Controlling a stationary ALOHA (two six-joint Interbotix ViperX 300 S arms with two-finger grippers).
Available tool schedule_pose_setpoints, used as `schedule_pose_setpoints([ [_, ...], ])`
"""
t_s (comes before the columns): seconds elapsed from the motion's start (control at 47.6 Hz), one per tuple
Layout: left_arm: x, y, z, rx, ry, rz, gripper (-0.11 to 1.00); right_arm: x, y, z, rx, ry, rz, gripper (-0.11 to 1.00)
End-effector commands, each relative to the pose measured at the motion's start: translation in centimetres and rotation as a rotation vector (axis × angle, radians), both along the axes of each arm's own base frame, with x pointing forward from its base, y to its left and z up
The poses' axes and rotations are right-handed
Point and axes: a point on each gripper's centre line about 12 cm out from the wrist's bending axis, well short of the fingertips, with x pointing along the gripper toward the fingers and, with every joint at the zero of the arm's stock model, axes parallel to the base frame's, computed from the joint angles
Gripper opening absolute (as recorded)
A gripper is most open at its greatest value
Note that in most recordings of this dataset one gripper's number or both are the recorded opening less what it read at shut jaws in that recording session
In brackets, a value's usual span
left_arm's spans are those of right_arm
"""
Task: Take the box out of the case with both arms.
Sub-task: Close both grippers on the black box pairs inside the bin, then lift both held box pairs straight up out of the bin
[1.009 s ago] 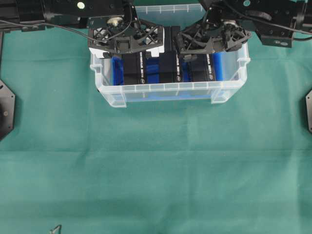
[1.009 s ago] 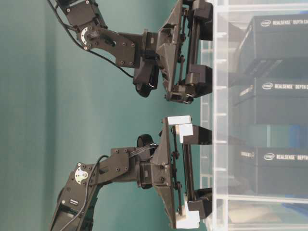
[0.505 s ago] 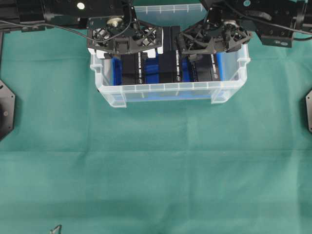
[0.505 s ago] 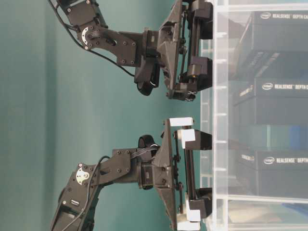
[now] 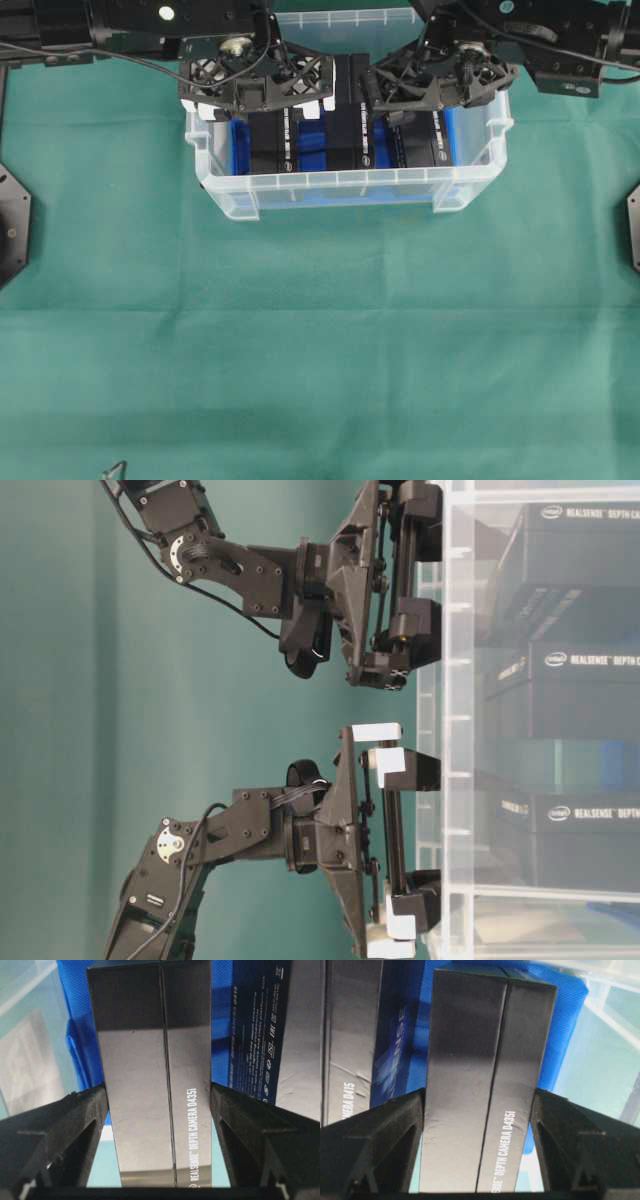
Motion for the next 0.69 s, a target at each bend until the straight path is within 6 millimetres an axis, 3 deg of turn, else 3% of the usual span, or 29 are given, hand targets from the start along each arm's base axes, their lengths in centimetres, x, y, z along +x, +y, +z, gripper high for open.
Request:
schedule_pose_setpoints([
  [0.0,0.2,-0.2,2.0,0.011,-0.043,-0.002,0.64,0.0,-0.2,1.2,-0.014,-0.027,0.001,0.65],
  [0.294,0.3,-0.1,3.9,0.012,-0.045,0.003,0.64,0.4,-0.3,3.0,-0.024,-0.055,-0.014,0.65],
  [0.673,0.5,-0.4,7.5,0.018,-0.067,0.001,0.64,0.0,-0.7,7.7,-0.059,-0.063,-0.033,0.65],
])
